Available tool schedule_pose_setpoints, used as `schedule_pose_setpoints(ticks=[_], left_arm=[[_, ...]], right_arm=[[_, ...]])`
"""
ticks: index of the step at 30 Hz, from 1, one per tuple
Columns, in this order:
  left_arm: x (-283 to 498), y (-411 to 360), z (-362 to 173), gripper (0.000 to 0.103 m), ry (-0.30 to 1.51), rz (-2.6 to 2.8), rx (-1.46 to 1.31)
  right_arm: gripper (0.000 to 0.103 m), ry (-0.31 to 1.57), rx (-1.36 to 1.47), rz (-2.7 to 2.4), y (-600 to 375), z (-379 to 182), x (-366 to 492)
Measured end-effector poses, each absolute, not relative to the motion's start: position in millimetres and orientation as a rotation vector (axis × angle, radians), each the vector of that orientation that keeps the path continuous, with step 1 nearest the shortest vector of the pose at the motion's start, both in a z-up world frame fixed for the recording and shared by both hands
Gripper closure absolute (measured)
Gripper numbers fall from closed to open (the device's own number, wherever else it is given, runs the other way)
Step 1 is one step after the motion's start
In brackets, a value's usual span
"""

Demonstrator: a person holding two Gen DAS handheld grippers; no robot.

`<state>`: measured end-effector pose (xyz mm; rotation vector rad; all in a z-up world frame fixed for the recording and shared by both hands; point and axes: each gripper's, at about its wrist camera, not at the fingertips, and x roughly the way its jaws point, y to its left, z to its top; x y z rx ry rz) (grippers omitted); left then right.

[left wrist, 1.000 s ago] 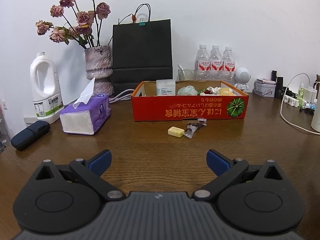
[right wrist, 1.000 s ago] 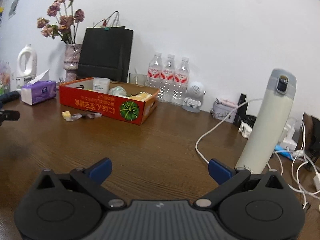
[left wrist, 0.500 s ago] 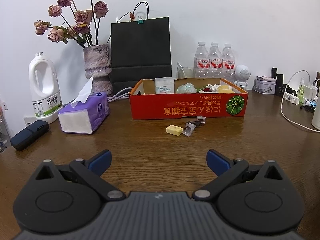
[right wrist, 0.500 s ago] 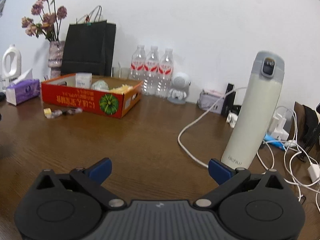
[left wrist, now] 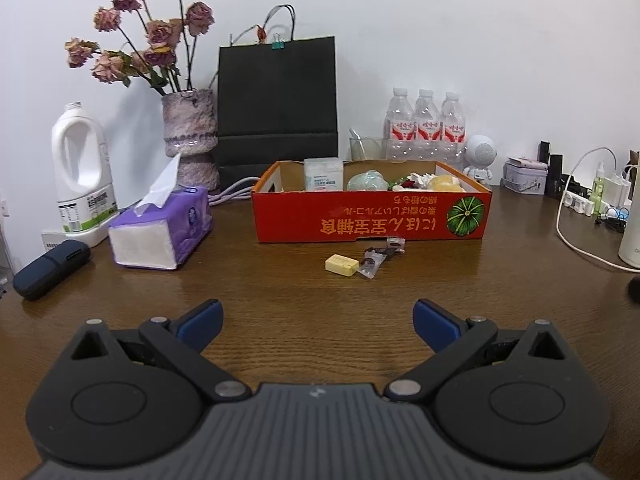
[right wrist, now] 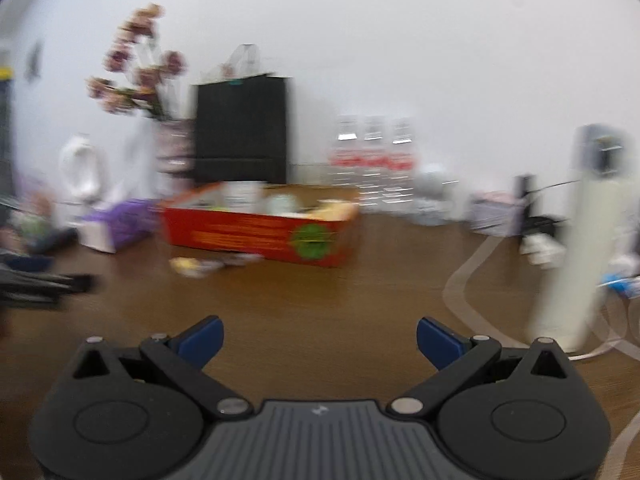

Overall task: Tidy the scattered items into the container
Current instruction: 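Move both tools back toward the yellow block and wrappers on the desk, then grasp the yellow block with the left tool while the right tool grasps a clear wrapper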

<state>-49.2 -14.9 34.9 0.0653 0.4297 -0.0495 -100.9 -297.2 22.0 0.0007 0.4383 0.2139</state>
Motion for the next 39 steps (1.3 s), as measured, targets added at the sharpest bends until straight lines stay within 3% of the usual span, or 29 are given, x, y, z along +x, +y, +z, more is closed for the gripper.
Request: schedule_pose_setpoints(ticks=[6,12,14,15,20,22,23,25,27,33,35,36,37,38,39], left_arm=[[-8.2,-8.6,34.6,0.003,0.437,-0.090,0.070],[66.3,-2.0,22.3,0.035,0.527,-0.203,0.095],[91.2,0.6,17.1,0.045,0.572,-0.226,0.079],[100.6,1.7,13.8,0.049,0.593,-0.239,0.071],[126.9,4.1,6.1,0.049,0.629,-0.287,0.073],[129.8,4.8,5.5,0.062,0.630,-0.316,0.069],[130.2,6.4,5.7,0.076,0.630,-0.338,0.058],[130.3,8.5,7.1,0.083,0.627,-0.340,0.065],[128.2,16.4,9.4,0.102,0.633,-0.335,0.063],[114.2,53.4,15.3,0.099,0.627,-0.218,0.031],[113.7,59.3,16.0,0.098,0.629,-0.233,0.012],[114.1,58.7,16.2,0.095,0.632,-0.240,0.017],[114.9,56.6,16.2,0.093,0.633,-0.247,0.023],[116.1,53.4,16.3,0.082,0.631,-0.256,0.030],[117.6,48.5,16.0,0.064,0.628,-0.274,0.038]], right_arm=[[0.001,0.459,-0.030,0.372,-237.1,20.6,-63.3],[0.009,0.534,-0.030,0.394,-206.2,16.4,1.9],[0.013,0.564,-0.040,0.362,-199.3,12.2,21.9],[0.020,0.585,-0.038,0.357,-196.7,9.1,30.6],[0.038,0.661,0.004,0.370,-191.0,-5.5,60.6],[0.041,0.675,0.020,0.387,-188.6,-9.4,70.1],[0.042,0.681,0.027,0.396,-186.7,-10.9,74.1],[0.046,0.691,0.037,0.416,-181.1,-13.1,83.2],[0.047,0.694,0.050,0.437,-175.6,-14.9,91.4],[0.052,0.734,0.104,0.474,-153.0,-20.7,125.1],[0.065,0.742,0.098,0.455,-143.0,-23.2,136.8],[0.084,0.737,0.071,0.432,-137.4,-23.6,139.9],[0.087,0.735,0.048,0.411,-133.5,-23.8,141.2],[0.088,0.731,0.027,0.403,-130.7,-23.6,140.5],[0.089,0.729,0.000,0.404,-128.8,-23.6,137.7]])
